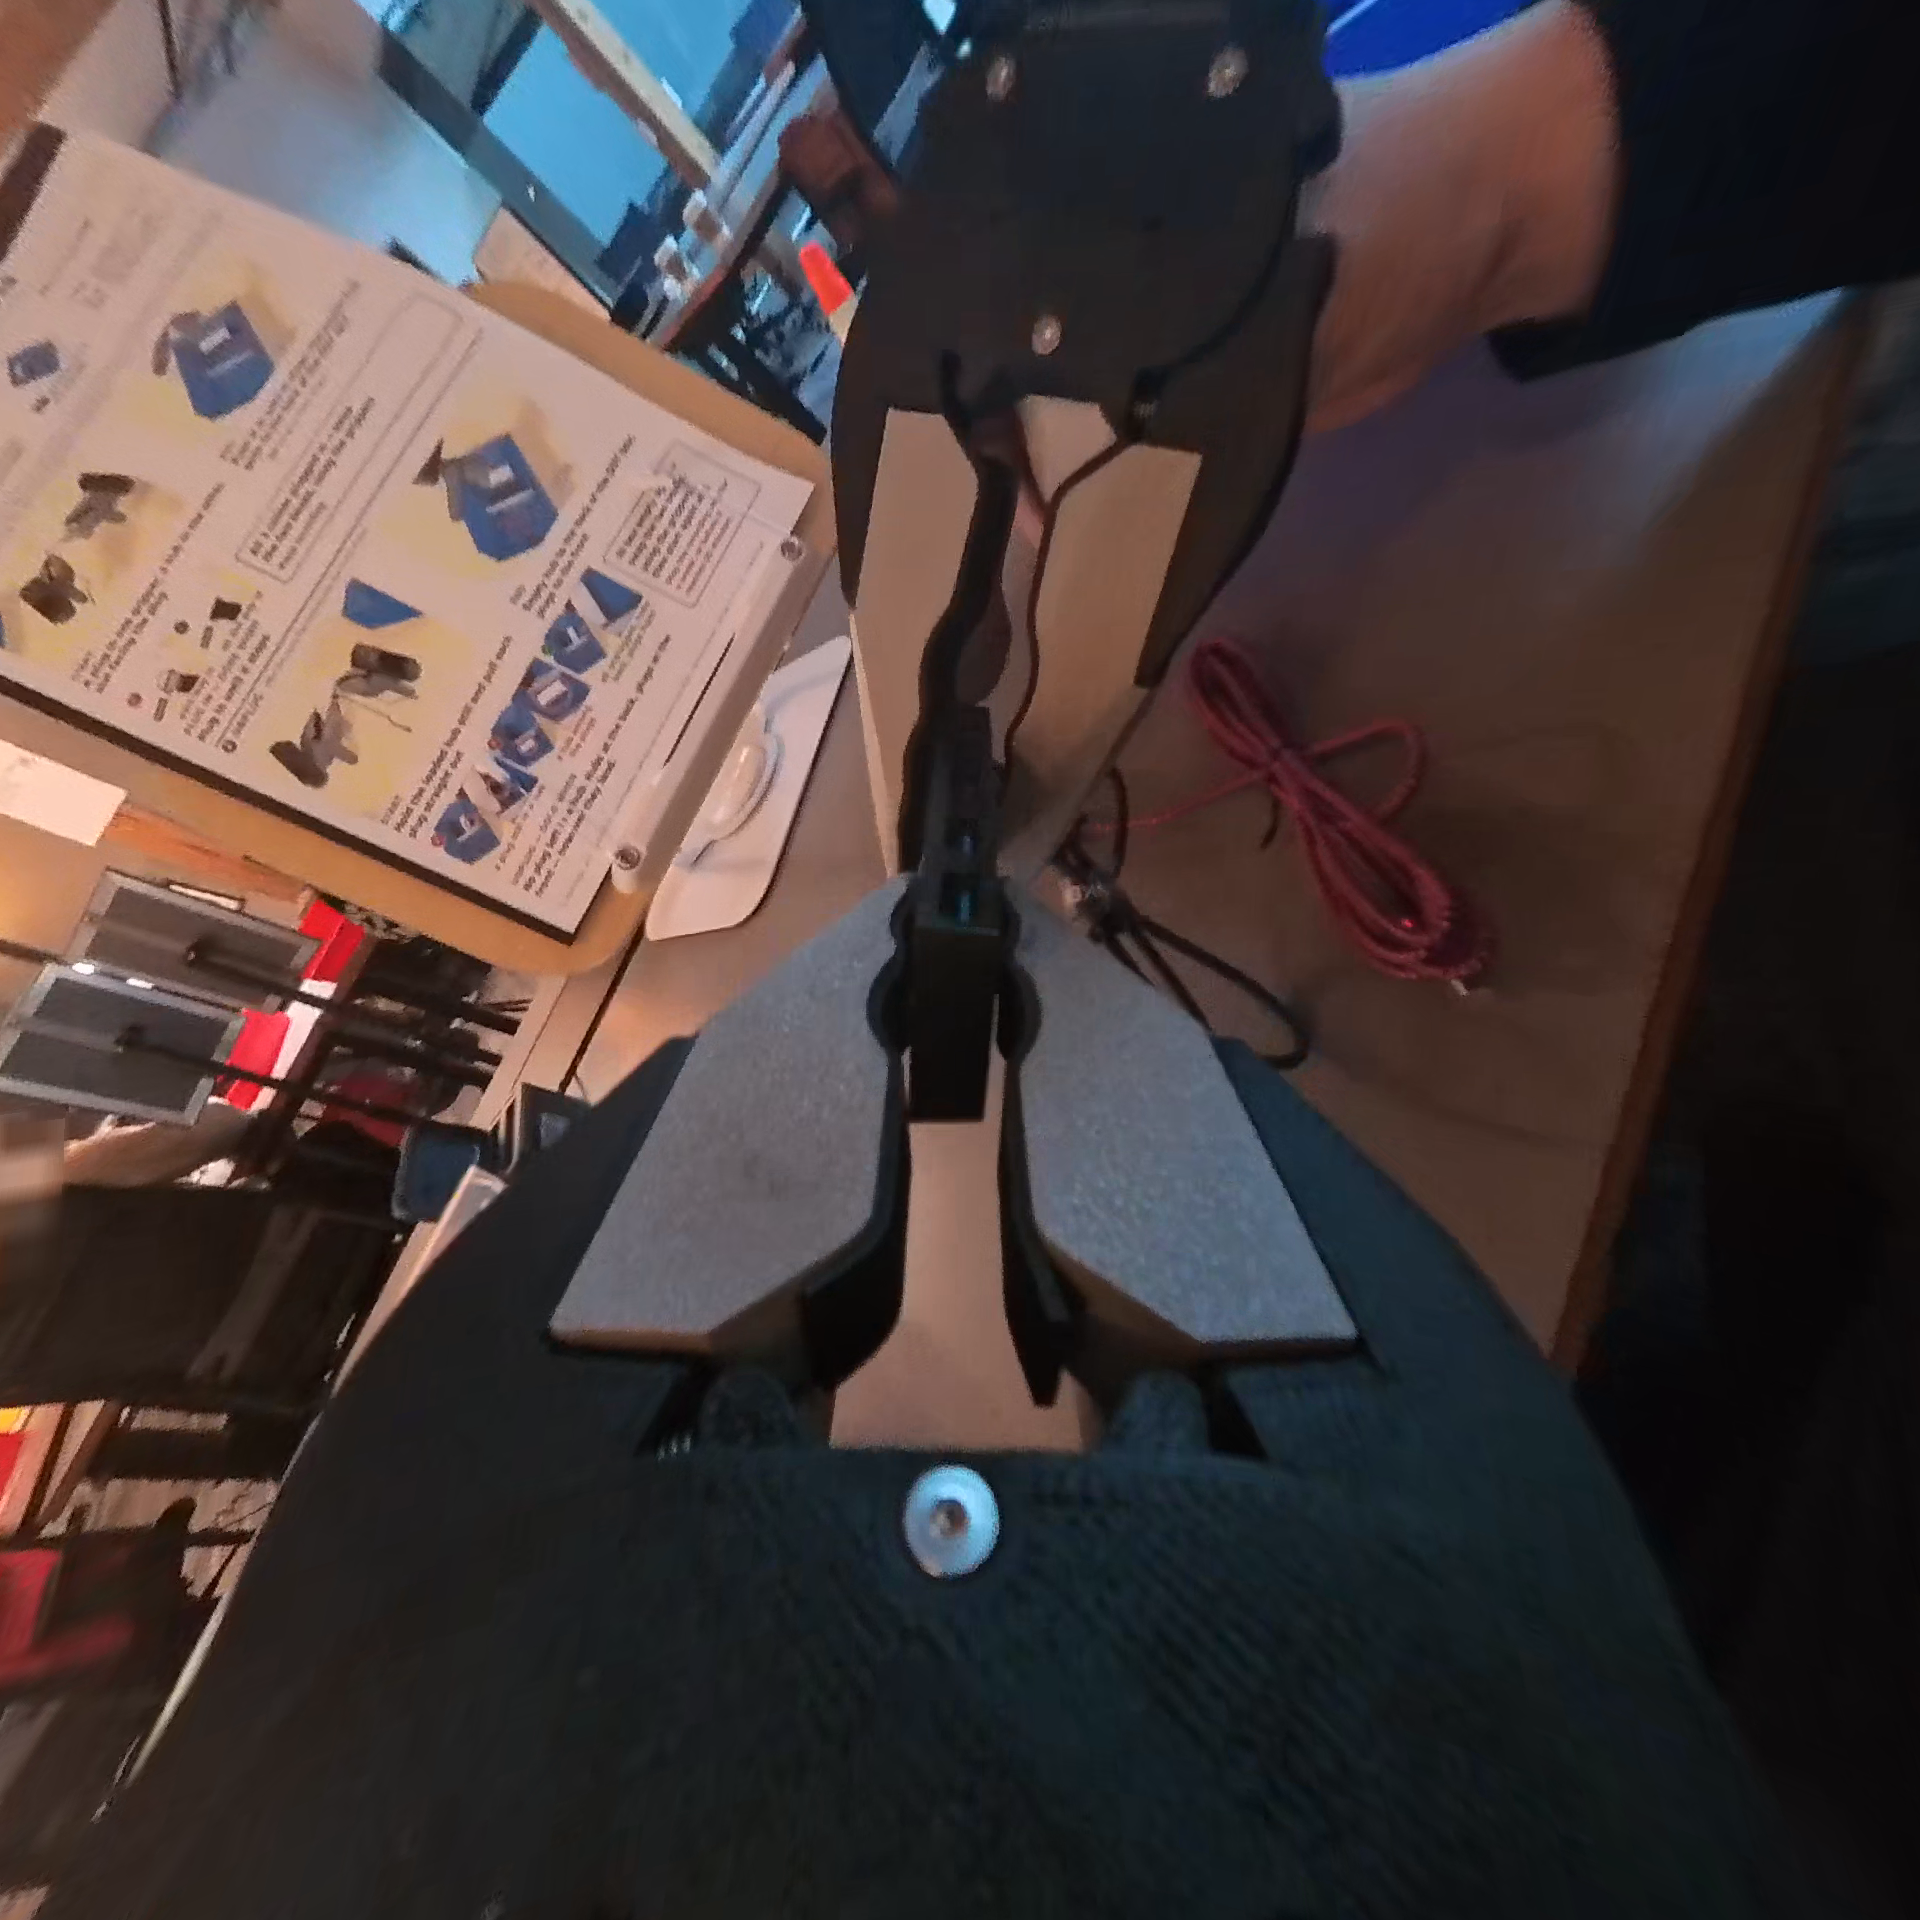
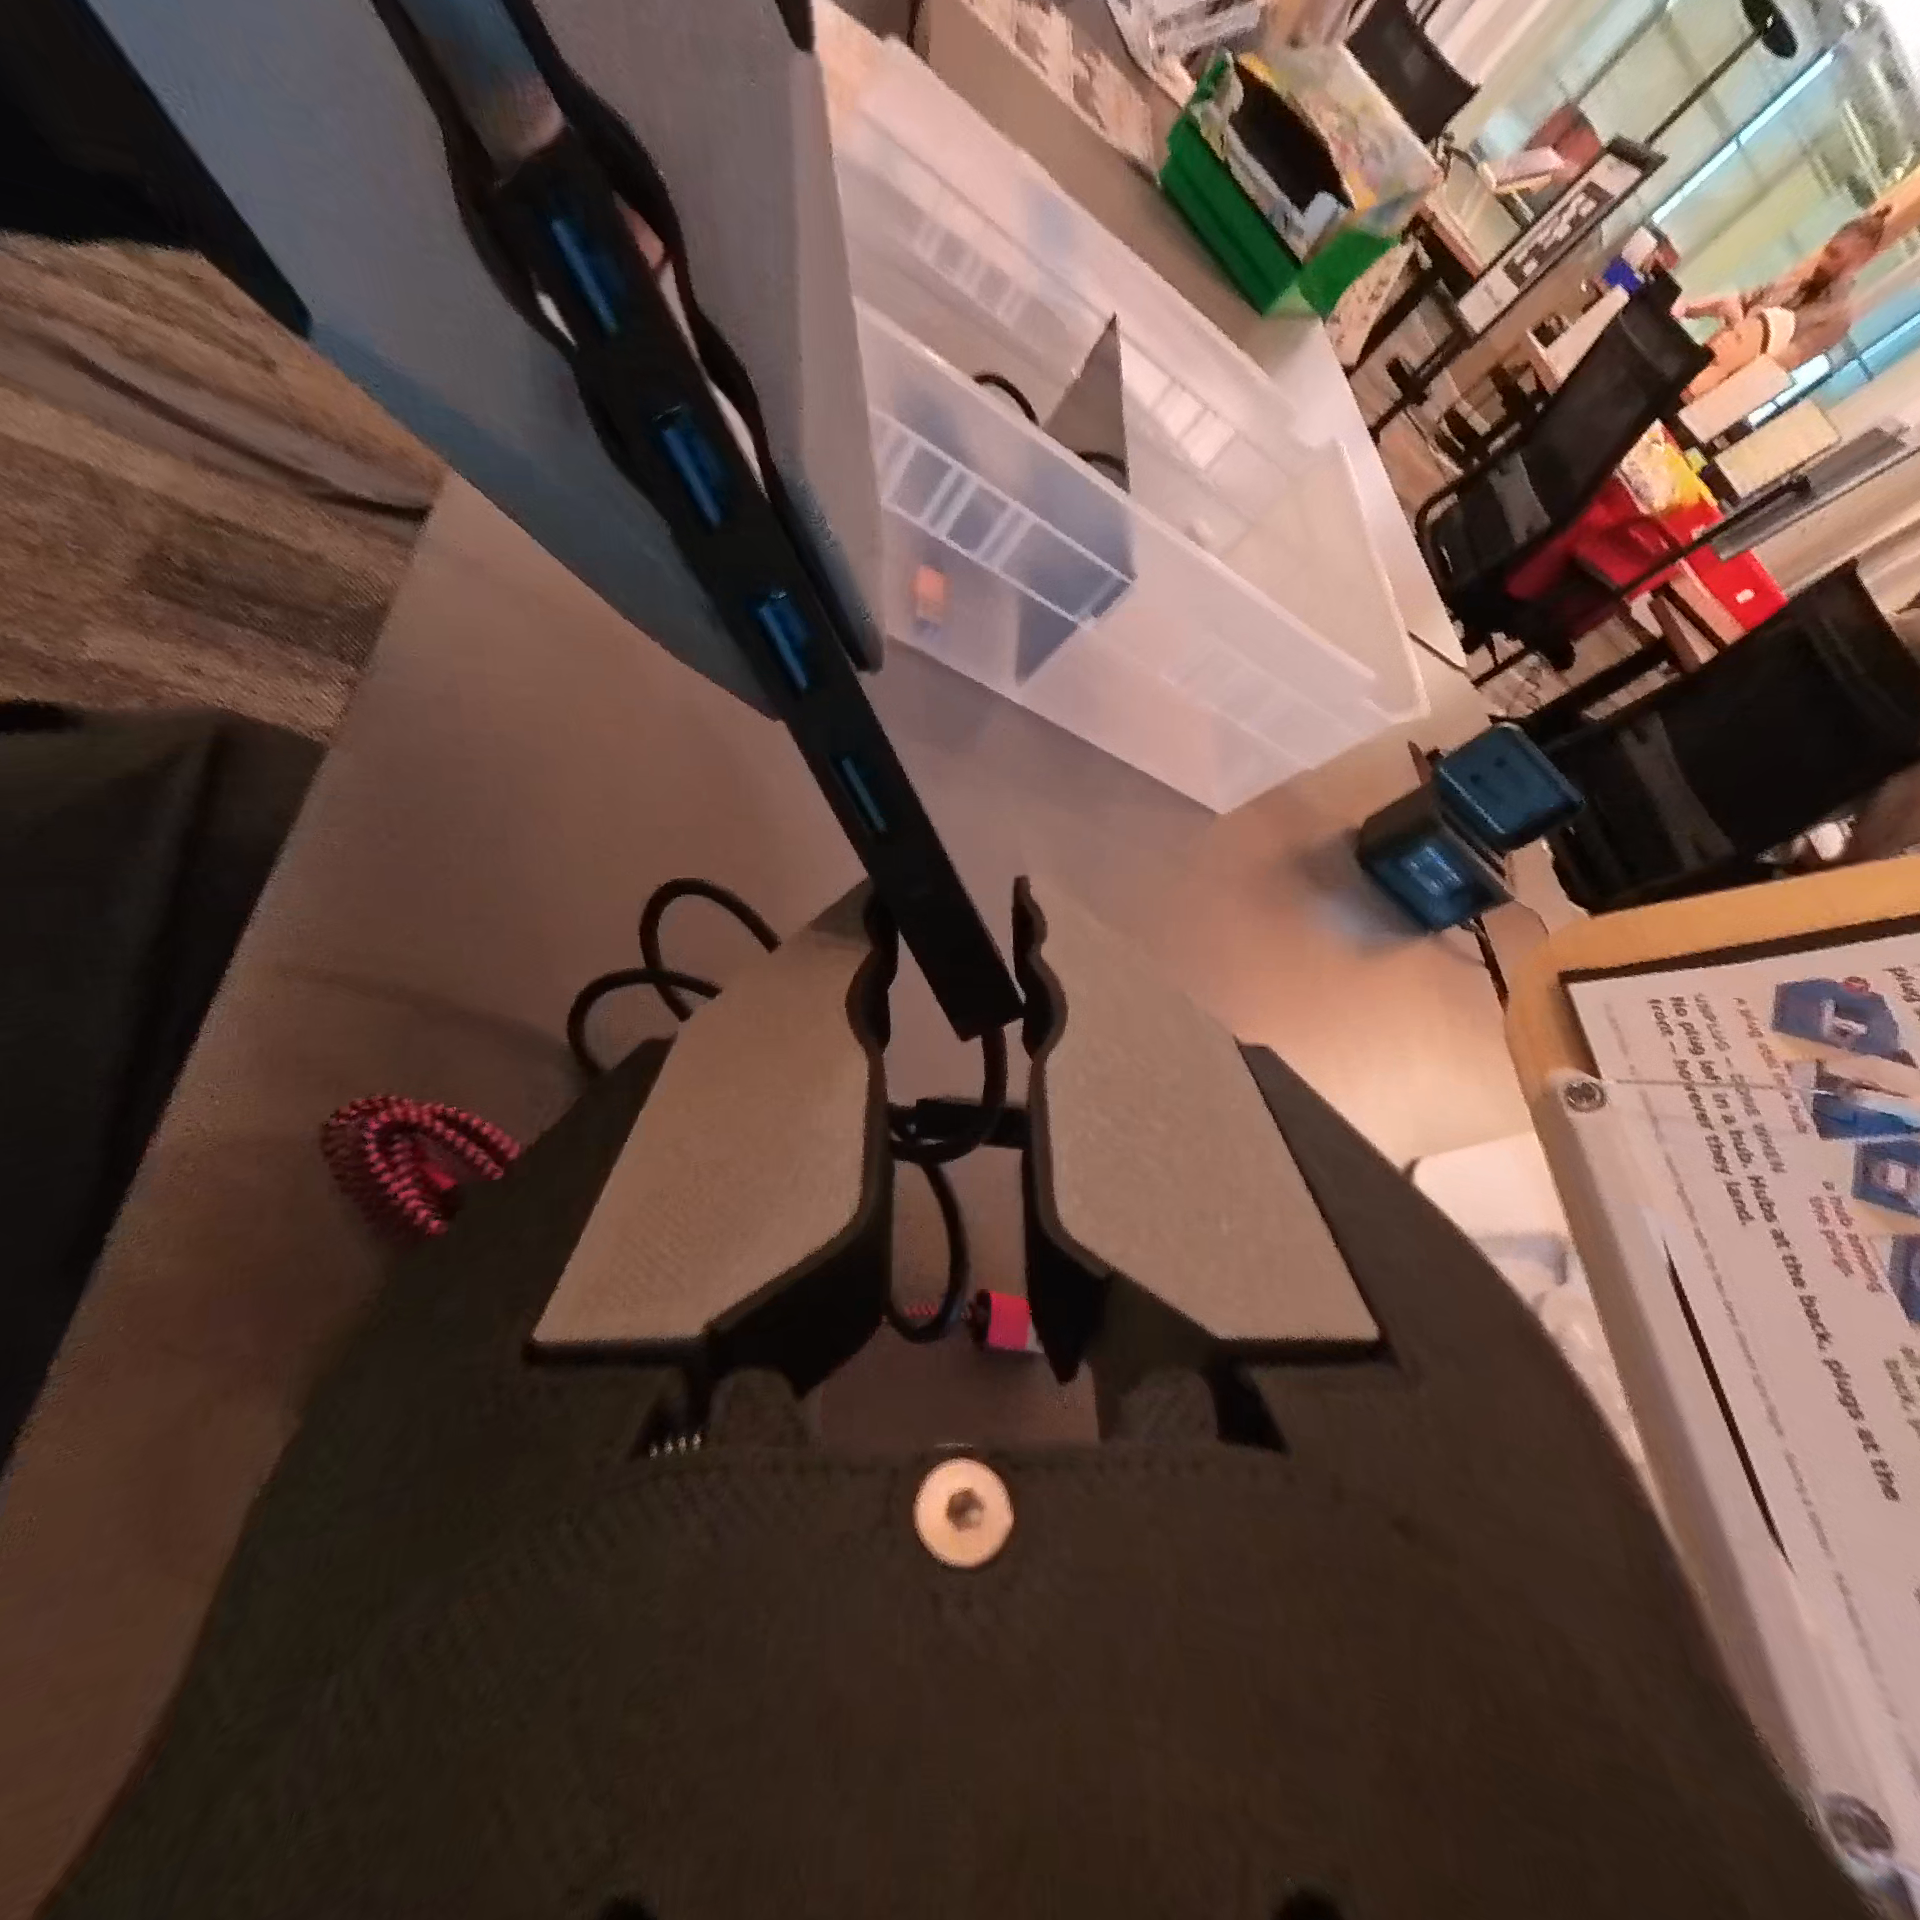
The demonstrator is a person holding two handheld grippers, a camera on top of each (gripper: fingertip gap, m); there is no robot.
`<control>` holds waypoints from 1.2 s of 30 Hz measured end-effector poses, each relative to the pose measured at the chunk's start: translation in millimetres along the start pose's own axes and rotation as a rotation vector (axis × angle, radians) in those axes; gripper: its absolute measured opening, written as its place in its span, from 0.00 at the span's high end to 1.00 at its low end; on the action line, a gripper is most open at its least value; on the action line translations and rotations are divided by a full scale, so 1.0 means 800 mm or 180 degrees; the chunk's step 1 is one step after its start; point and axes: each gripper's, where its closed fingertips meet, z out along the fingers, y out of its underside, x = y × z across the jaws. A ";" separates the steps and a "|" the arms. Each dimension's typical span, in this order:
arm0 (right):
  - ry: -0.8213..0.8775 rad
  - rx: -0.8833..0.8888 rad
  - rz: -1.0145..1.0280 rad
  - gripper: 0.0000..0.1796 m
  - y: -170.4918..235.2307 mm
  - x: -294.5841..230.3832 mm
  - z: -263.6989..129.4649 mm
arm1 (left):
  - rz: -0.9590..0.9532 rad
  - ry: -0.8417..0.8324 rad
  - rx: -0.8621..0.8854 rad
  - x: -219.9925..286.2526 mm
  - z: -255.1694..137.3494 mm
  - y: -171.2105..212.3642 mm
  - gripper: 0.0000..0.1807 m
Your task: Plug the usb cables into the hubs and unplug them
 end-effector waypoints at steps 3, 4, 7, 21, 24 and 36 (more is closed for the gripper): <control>0.0256 -0.0217 0.0165 0.90 0.008 0.018 -0.001 | 0.0300 -0.0315 -0.0081 -0.012 0.002 0.007 0.96; 0.0385 -0.0348 0.0320 0.90 0.015 0.029 -0.005 | 0.0459 -0.0513 -0.0239 -0.023 0.001 0.017 0.96; 0.0678 -0.0702 0.1010 0.86 0.049 0.052 -0.025 | 0.0755 -0.1003 -0.0625 -0.052 -0.005 0.046 0.96; 0.0898 -0.1465 0.2758 0.57 0.164 0.010 -0.008 | 0.0868 -0.1286 -0.0541 -0.037 0.038 0.069 0.96; 0.0970 -0.1482 0.2954 0.57 0.176 0.013 -0.006 | 0.0701 -0.1239 -0.0482 -0.031 0.046 0.074 0.95; 0.0255 -0.0668 0.2058 0.85 0.112 0.012 -0.003 | 0.0142 -0.0855 -0.0373 -0.013 0.067 0.097 0.96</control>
